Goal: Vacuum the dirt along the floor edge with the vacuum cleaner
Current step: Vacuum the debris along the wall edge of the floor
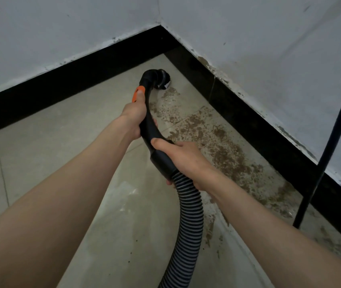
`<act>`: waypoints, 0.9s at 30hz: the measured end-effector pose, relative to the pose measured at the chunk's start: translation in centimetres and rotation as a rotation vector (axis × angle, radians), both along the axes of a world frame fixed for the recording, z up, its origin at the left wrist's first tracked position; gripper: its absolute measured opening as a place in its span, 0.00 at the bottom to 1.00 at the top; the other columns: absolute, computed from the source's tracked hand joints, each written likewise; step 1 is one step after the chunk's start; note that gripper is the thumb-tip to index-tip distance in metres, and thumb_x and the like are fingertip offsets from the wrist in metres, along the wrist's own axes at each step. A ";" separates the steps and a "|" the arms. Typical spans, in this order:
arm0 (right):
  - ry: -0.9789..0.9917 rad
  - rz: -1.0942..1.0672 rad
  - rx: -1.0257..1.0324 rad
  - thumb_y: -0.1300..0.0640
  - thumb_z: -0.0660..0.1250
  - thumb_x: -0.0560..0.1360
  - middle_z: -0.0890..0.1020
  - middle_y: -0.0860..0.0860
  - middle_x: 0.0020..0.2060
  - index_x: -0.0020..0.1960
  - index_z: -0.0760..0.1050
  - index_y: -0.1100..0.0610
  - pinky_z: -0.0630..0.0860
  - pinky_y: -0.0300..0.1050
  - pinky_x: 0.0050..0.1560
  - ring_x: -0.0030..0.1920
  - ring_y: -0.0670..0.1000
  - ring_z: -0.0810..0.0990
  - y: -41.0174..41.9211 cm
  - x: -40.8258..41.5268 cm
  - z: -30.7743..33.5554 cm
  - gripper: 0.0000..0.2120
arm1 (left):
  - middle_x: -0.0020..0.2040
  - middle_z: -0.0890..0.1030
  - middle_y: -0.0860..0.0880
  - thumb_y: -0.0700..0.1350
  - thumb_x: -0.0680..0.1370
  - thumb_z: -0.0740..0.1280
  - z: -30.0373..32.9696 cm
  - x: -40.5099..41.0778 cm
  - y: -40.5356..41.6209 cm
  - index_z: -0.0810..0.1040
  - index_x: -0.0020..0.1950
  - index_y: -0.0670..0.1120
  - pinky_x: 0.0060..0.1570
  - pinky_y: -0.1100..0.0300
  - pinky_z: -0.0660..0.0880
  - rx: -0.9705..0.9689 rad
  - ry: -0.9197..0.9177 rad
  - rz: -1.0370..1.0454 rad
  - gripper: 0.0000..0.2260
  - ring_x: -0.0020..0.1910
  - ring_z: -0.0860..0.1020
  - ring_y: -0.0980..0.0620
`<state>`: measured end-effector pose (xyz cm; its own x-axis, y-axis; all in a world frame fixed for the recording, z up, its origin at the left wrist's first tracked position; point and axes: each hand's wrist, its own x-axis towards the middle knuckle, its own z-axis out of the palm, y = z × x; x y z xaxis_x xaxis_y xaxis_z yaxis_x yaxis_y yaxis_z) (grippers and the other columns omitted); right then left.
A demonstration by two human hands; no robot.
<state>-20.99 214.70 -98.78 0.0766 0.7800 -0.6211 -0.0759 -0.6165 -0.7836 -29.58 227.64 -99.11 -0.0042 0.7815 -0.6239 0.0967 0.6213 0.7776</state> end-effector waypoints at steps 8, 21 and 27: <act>0.041 -0.038 0.012 0.45 0.74 0.71 0.77 0.49 0.20 0.39 0.77 0.58 0.72 0.38 0.22 0.20 0.50 0.76 -0.3 0.3 -0.6 0.16 | 0.36 0.73 0.45 0.63 0.79 0.56 -0.7 0.8 0.4 0.69 0.54 0.42 0.32 0.57 0.74 0.012 0.045 -0.047 0.23 0.29 0.72 0.49; 0.117 -0.079 -0.029 0.44 0.73 0.72 0.79 0.56 0.30 0.41 0.76 0.60 0.72 0.38 0.22 0.20 0.52 0.77 -3.0 -0.7 2.1 0.19 | 0.35 0.71 0.45 0.63 0.79 0.57 1.4 0.6 -1.5 0.67 0.55 0.43 0.32 0.56 0.73 -0.026 0.053 -0.132 0.22 0.30 0.71 0.49; 0.114 -0.089 -0.039 0.43 0.73 0.72 0.79 0.58 0.32 0.43 0.76 0.62 0.72 0.39 0.22 0.21 0.52 0.77 -4.3 -0.8 3.0 0.21 | 0.36 0.71 0.45 0.62 0.79 0.57 2.1 0.7 -2.6 0.68 0.48 0.43 0.42 0.54 0.73 -0.024 0.070 -0.145 0.21 0.32 0.71 0.49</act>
